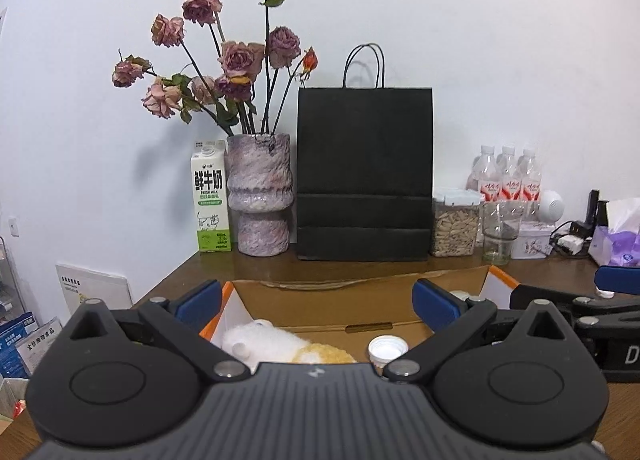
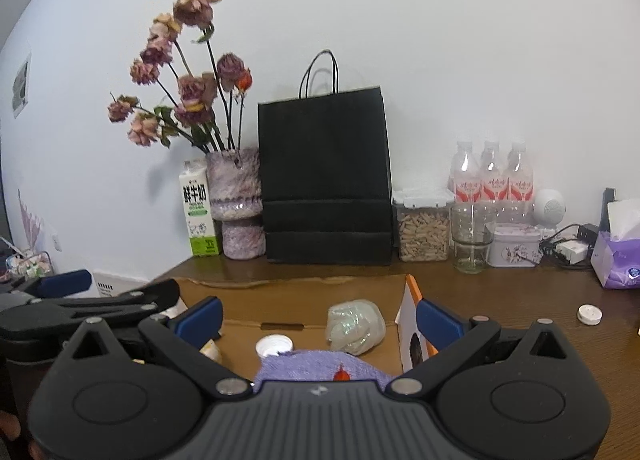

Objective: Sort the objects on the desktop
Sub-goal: 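Withdraw both grippers from the box back over the table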

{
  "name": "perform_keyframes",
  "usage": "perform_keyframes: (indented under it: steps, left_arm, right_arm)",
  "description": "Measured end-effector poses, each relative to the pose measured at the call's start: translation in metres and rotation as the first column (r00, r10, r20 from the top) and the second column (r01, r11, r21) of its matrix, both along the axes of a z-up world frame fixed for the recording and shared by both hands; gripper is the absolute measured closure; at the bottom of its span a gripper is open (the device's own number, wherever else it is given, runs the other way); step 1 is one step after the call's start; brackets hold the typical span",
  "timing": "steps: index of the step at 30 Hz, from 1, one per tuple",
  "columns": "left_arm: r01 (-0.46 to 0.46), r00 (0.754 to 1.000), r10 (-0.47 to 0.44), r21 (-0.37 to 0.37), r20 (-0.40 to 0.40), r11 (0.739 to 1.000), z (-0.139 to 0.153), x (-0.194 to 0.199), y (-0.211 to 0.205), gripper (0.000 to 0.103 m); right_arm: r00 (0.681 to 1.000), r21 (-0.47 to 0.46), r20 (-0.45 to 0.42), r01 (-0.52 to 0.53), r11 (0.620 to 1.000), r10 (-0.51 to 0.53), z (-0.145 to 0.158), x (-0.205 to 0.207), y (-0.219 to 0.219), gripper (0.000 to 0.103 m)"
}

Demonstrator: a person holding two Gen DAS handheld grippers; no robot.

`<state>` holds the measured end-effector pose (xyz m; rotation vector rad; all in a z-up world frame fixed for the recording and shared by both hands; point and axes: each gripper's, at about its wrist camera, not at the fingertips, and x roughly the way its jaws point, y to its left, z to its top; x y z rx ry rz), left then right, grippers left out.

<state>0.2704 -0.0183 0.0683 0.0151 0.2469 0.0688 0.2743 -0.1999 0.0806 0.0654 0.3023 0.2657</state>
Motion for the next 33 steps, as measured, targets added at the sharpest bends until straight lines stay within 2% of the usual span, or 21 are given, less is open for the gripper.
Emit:
perform_keyframes:
  steps: [9, 18, 26, 33]
  left_arm:
    - [0.004, 0.999, -0.004, 0.025, 0.036, 1.0, 0.019, -0.031, 0.001, 0.0]
    - [0.002, 1.0, -0.002, 0.032, 0.013, 0.999, 0.024, -0.066, 0.01, 0.0]
    - [-0.022, 0.998, 0.025, 0.051, -0.062, 0.998, 0.008, -0.092, 0.029, 0.0]
    - [-0.028, 0.986, 0.04, 0.077, -0.159, 0.997, -0.021, -0.11, 0.044, 0.0]
  right_arm:
    - [1.0, -0.006, 0.03, -0.006, 1.0, 0.006, 0.02, -0.035, -0.005, 0.0]
    - [1.0, -0.012, -0.008, 0.001, 1.0, -0.001, 0.016, -0.071, -0.019, 0.0]
    - [0.998, -0.048, -0.057, 0.006, 0.999, -0.008, -0.004, -0.101, -0.031, 0.0]
    - [0.993, -0.074, -0.122, -0.002, 0.997, -0.007, -0.03, -0.118, -0.034, 0.0]
